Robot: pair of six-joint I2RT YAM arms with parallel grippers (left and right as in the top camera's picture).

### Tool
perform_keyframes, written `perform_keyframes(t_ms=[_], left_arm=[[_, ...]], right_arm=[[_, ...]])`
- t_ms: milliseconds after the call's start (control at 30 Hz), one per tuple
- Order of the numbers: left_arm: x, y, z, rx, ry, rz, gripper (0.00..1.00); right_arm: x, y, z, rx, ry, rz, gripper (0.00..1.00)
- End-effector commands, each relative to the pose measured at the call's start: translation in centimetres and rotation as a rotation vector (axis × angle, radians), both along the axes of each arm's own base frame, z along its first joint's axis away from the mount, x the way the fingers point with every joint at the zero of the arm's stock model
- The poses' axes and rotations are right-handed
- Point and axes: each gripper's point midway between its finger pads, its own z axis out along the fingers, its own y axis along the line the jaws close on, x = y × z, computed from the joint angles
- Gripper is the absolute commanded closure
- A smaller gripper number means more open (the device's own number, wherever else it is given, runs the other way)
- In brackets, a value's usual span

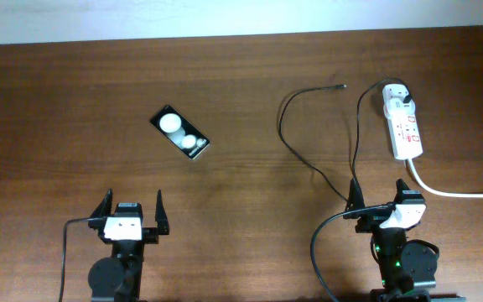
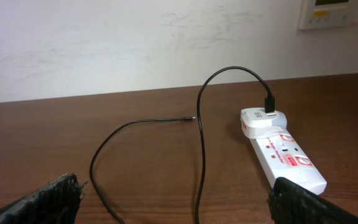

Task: Plug charger to phone and switch on socket
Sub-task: 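Move the left gripper forward toward the black phone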

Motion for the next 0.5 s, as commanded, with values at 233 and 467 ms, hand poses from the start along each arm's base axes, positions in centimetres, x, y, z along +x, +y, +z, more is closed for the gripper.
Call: perform_keyframes(t_ms=[233, 467], left_arm=[[-0.01, 0.27, -0.1, 0.015, -0.002, 0.012, 0.01], [-0.3, 0.08, -0.63, -0.049, 0.065, 0.007, 0.01]], right_arm=[[0.01, 0.3, -0.32, 0.001, 0.002, 0.015, 0.01], [0.01, 0.3, -0.31, 0.001, 0.002, 0.015, 0.01]])
